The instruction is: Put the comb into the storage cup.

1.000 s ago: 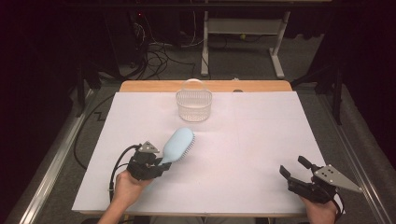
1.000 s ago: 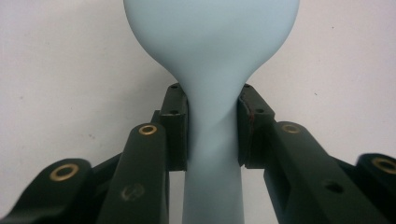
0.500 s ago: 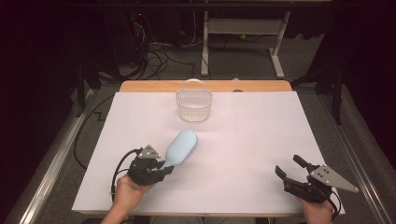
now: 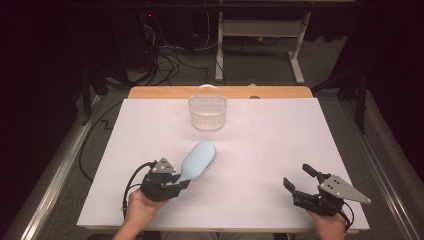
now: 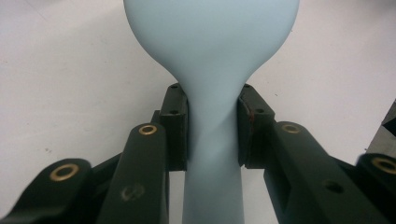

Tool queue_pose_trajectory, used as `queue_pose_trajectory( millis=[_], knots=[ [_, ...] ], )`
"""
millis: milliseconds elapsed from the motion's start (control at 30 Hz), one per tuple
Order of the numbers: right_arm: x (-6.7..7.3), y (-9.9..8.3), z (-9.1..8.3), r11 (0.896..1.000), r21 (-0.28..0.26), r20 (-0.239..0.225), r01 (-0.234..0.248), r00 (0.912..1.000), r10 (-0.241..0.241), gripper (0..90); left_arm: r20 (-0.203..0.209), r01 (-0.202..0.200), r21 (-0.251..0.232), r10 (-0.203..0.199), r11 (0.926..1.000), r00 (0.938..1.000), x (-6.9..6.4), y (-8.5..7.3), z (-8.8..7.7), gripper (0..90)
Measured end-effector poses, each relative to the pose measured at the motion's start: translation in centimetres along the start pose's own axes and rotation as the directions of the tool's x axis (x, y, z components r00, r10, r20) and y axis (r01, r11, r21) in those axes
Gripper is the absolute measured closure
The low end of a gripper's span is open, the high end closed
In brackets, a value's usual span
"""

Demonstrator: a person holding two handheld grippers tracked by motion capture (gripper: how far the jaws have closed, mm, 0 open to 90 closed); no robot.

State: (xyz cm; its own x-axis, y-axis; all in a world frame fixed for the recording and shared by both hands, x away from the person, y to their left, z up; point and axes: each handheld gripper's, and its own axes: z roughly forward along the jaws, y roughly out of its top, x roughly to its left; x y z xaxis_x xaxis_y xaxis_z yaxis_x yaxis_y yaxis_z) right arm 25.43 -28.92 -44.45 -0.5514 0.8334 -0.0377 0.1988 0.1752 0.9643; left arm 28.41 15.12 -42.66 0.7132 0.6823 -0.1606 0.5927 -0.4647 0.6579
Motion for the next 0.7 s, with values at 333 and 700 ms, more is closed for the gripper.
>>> queue_pose_trajectory(
  millis=[333, 700],
  knots=[
    [1.9, 0.6, 1.6, 1.0, 0.008, -0.071, 0.011, 0.9975, -0.01, 21.0, -0.008, -0.009, -0.001, 0.009, 1.0, 0.9999, -0.5, 0.0, 0.5, 67.7],
    [3.1, 1.0, 2.0, 1.0, 0.008, -0.099, 0.01, 0.995, -0.009, 18.9, 0.01, -0.023, -0.01, 0.023, 0.9997, 0.9997, -1.3, 0.3, 0.9, 67.7]
  ],
)
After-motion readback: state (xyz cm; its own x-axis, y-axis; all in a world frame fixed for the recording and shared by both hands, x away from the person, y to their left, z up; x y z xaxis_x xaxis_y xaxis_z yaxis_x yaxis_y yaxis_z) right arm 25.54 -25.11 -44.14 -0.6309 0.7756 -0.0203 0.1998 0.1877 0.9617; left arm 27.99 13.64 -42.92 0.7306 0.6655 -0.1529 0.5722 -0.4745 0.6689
